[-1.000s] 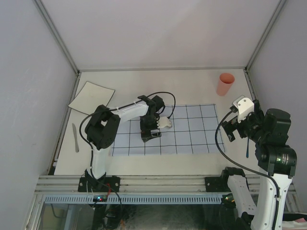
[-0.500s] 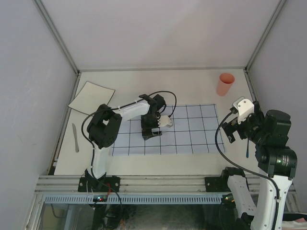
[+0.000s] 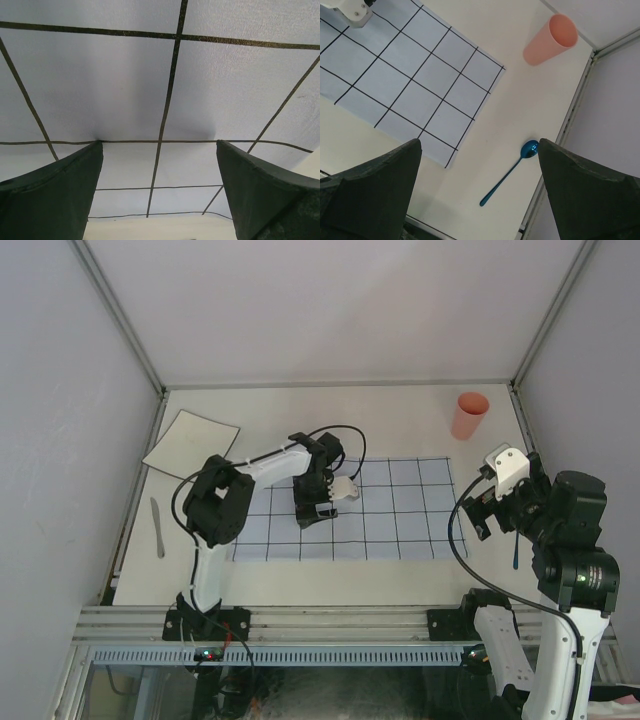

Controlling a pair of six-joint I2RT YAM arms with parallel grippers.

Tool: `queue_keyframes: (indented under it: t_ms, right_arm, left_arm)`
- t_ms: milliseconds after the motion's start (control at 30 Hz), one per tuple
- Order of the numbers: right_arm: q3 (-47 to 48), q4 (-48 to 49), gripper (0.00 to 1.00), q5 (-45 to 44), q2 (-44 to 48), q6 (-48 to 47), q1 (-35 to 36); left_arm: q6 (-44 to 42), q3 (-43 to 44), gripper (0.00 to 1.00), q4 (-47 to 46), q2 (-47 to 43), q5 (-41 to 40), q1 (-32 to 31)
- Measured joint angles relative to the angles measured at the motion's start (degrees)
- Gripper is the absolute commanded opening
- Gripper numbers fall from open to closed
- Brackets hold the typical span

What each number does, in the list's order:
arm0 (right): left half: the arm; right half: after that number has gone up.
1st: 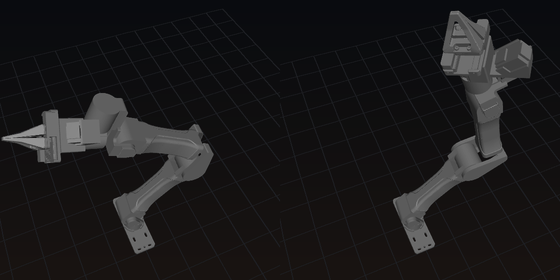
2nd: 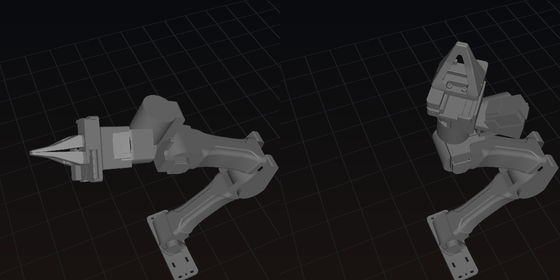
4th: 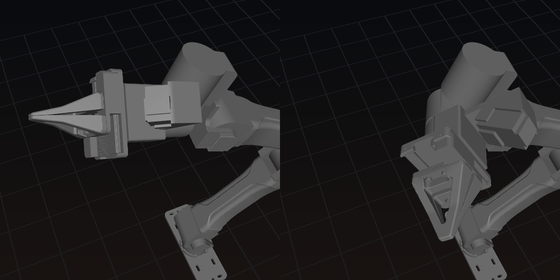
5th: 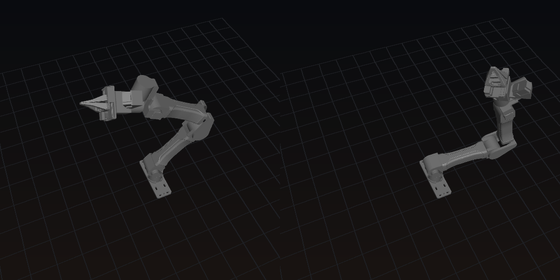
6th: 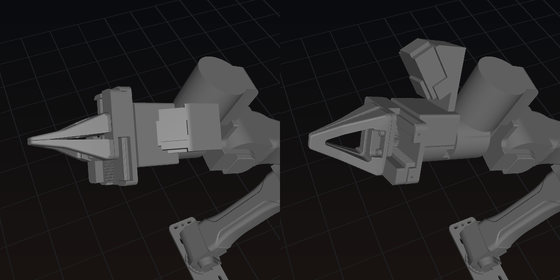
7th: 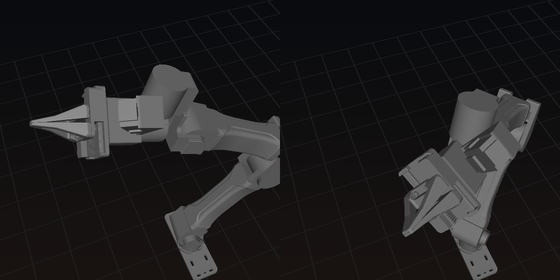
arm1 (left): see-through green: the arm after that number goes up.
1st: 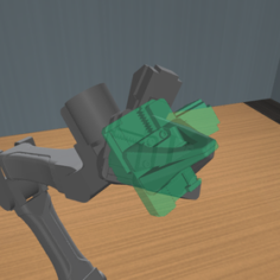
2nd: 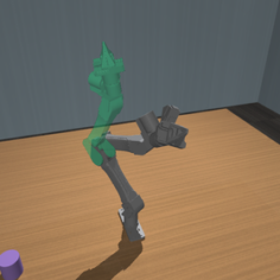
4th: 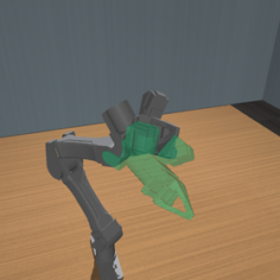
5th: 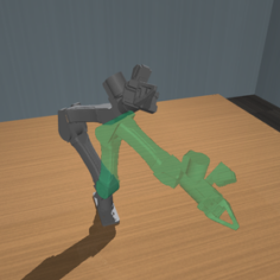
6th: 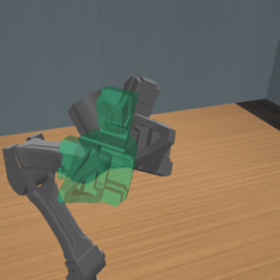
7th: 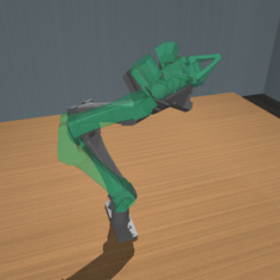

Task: Set the dinner table for one person
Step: Flatten out the napkin at the center of the board.

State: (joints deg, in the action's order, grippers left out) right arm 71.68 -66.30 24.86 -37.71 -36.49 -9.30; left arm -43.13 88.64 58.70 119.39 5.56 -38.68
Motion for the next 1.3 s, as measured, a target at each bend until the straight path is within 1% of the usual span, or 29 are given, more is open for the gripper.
queue_keyframes:
  t_ms: [733, 833, 967, 1133, 1300]
  right_arm:
    - [0.0, 0.0, 1.00, 0.4, 0.1, 0.1, -0.1]
    - [0.0, 0.1, 1.00, 1.2, 0.0, 0.6, 0.0]
    - [0.1, 0.2, 1.00, 2.3, 0.0, 2.1, -0.1]
    - [0.1, 2.1, 1.00, 2.7, 0.9, 5.7, -0.1]
    - [-1.5, 8.5, 1.00, -3.1, 5.2, 11.6, -0.1]
  left_arm:
    - [0.3, 1.1, 1.00, 0.6, 0.5, 0.4, 0.4]
    - [0.7, 2.6, 1.00, 1.2, 0.5, 1.3, 0.4]
    - [2.0, 7.6, 1.00, 1.9, 0.3, 2.3, 0.4]
    - [3.8, 12.3, 1.00, 2.0, -2.8, 2.0, 0.6]
    - [8.2, 12.1, 1.00, 1.0, -12.7, 1.5, 3.3]
